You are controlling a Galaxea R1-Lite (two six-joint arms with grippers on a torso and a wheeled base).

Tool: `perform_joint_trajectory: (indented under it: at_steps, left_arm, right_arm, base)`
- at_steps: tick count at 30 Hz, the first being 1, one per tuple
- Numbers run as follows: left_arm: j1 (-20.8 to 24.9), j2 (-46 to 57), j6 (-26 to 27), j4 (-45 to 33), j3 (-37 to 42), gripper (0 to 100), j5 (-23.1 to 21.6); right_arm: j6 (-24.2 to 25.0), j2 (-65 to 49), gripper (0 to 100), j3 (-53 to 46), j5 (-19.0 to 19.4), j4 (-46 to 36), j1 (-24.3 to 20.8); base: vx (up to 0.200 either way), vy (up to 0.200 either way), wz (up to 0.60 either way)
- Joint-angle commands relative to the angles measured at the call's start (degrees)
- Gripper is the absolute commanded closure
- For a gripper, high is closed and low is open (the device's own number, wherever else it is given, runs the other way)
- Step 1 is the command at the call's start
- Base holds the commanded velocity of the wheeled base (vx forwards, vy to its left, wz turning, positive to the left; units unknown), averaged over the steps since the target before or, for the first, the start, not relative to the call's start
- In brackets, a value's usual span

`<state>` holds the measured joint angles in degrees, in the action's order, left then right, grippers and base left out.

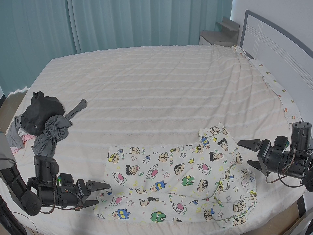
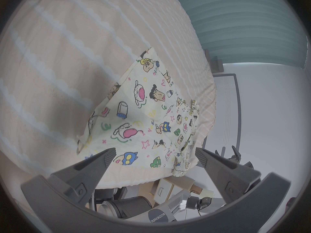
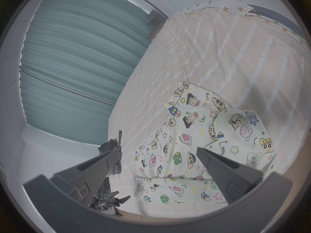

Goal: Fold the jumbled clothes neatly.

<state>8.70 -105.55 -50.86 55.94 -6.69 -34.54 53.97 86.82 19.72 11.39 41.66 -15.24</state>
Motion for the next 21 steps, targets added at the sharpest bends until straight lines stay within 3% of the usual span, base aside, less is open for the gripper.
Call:
perform_joint_trajectory:
  at_steps: [1,6,18,21]
  left_arm:
    - [0.0,-0.1,0.0,0.0,0.0,0,0.1]
    - [0.1,-0.1,-0.1,0.0,0.0,0,0.0]
    - [0.1,-0.1,-0.2,0.0,0.0,0,0.0]
    - [0.1,-0.1,-0.2,0.0,0.0,0,0.0]
  right_arm:
    - [0.0,0.2,0,0.0,0.0,0.0,-0.1]
    - [0.0,0.2,0,0.0,0.0,0.0,-0.1]
    - [0.1,0.5,0,0.0,0.1,0.0,-0.1]
    - [0.2,0.5,0,0.0,0.1,0.0,0.0]
  base:
    - [0.000,0.000,0.00]
    - [0.000,0.000,0.00]
    - [0.000,-0.200,0.00]
    - [0.000,0.000,0.00]
